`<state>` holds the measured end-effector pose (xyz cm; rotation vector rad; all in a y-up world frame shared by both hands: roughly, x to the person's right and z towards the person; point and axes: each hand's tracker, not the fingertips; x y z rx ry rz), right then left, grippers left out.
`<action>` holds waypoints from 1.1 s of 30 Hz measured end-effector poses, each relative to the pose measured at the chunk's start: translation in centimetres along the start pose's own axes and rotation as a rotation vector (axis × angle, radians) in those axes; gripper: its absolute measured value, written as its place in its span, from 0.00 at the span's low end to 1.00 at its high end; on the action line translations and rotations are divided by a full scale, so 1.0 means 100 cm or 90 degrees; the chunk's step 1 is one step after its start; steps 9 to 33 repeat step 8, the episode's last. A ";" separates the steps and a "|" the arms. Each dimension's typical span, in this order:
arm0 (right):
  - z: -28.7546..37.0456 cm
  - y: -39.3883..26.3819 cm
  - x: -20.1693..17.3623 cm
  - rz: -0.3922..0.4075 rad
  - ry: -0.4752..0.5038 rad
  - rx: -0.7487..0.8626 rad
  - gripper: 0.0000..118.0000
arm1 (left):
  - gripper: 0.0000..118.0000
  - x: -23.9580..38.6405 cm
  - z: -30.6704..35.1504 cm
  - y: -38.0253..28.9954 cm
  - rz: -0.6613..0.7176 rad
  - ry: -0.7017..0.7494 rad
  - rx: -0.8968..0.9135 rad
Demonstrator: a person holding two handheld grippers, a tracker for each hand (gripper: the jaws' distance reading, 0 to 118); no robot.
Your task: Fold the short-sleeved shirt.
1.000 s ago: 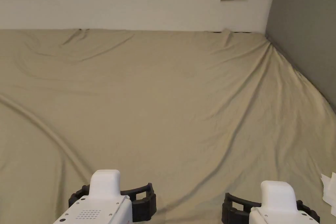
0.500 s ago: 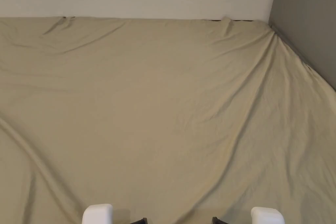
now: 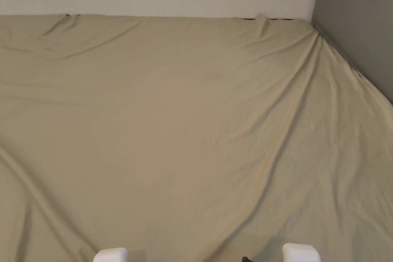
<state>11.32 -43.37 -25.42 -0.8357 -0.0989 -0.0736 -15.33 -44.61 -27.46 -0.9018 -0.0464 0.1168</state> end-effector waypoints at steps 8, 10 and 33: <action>-0.013 0.001 0.005 -0.035 0.011 -0.050 1.00 | 1.00 0.002 -0.004 0.000 -0.007 0.009 -0.009; -0.013 0.001 0.005 -0.035 0.011 -0.050 1.00 | 1.00 0.002 -0.004 0.000 -0.007 0.009 -0.009; -0.013 0.001 0.005 -0.035 0.011 -0.050 1.00 | 1.00 0.002 -0.004 0.000 -0.007 0.009 -0.009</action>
